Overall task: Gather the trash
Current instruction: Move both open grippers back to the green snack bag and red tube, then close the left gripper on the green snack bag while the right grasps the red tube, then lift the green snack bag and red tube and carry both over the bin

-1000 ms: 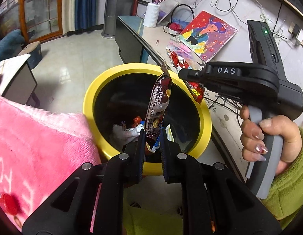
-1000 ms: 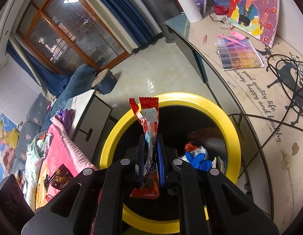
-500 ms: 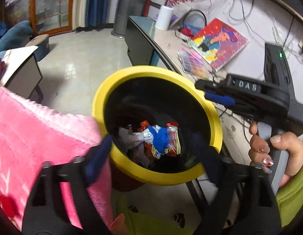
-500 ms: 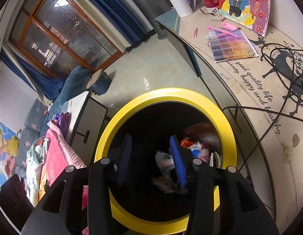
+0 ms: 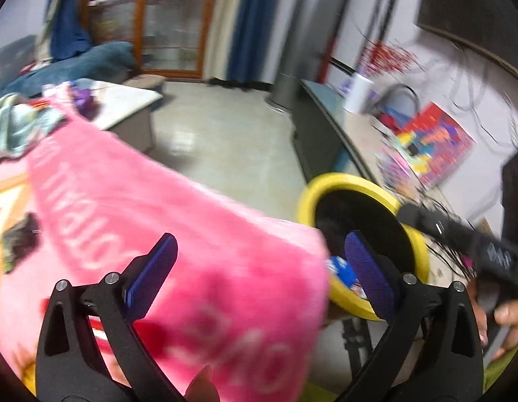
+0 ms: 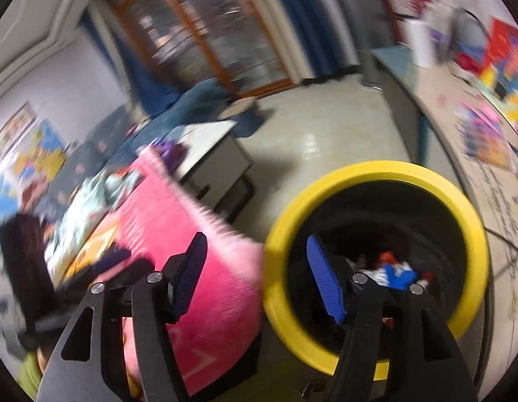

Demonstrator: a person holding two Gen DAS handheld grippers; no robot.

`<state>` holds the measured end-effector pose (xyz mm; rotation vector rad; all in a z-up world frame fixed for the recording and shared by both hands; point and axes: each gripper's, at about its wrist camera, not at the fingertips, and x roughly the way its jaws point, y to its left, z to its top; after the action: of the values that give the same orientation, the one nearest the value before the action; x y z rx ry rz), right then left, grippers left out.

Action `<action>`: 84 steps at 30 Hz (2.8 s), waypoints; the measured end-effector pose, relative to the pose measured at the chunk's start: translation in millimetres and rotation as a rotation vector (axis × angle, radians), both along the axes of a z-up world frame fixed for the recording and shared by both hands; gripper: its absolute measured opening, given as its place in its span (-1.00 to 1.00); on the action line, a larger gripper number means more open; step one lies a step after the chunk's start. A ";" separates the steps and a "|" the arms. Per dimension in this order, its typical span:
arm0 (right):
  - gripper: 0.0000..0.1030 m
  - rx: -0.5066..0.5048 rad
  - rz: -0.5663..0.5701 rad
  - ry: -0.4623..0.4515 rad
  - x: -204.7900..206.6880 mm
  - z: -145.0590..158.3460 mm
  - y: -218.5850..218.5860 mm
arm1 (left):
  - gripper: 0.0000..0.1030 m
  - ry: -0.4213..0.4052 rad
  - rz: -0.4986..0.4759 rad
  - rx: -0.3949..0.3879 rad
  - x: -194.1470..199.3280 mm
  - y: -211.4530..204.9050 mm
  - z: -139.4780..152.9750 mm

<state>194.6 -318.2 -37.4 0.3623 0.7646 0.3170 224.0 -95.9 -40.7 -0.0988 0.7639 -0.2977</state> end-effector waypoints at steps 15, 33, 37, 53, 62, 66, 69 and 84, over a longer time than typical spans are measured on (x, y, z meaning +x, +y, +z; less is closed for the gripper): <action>0.49 -0.181 0.420 -0.088 -9.6 10.9 151.1 | 0.78 -0.048 0.292 0.020 -6.2 124.0 8.2; -0.02 -0.477 0.765 -0.092 -6.0 -47.3 275.5 | 0.77 0.120 0.536 -0.127 7.1 230.6 -44.7; -0.28 -0.455 0.739 -0.112 -15.3 -49.5 269.8 | 0.60 0.131 0.540 -0.071 16.4 220.7 -49.2; -0.39 -0.302 0.550 -0.092 -14.5 -26.8 214.1 | -0.85 0.124 0.434 -0.056 8.1 189.6 -43.1; -0.39 -0.263 0.391 -0.130 3.7 0.2 158.6 | -0.85 0.070 0.277 -0.100 0.5 133.9 -14.1; -0.40 -0.250 0.316 -0.125 12.5 4.2 132.0 | -0.85 0.058 0.219 -0.116 1.3 113.1 -4.5; -0.40 -0.236 0.268 -0.119 17.1 4.8 113.3 | -0.85 0.046 0.173 -0.118 -0.3 93.2 2.6; -0.40 -0.181 0.073 -0.094 21.3 6.9 34.5 | -0.85 0.010 -0.014 -0.083 -9.4 18.2 19.7</action>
<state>216.0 -283.7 -30.5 0.1484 0.7089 0.3280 214.6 -77.7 -21.0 -0.1734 0.7620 -0.3430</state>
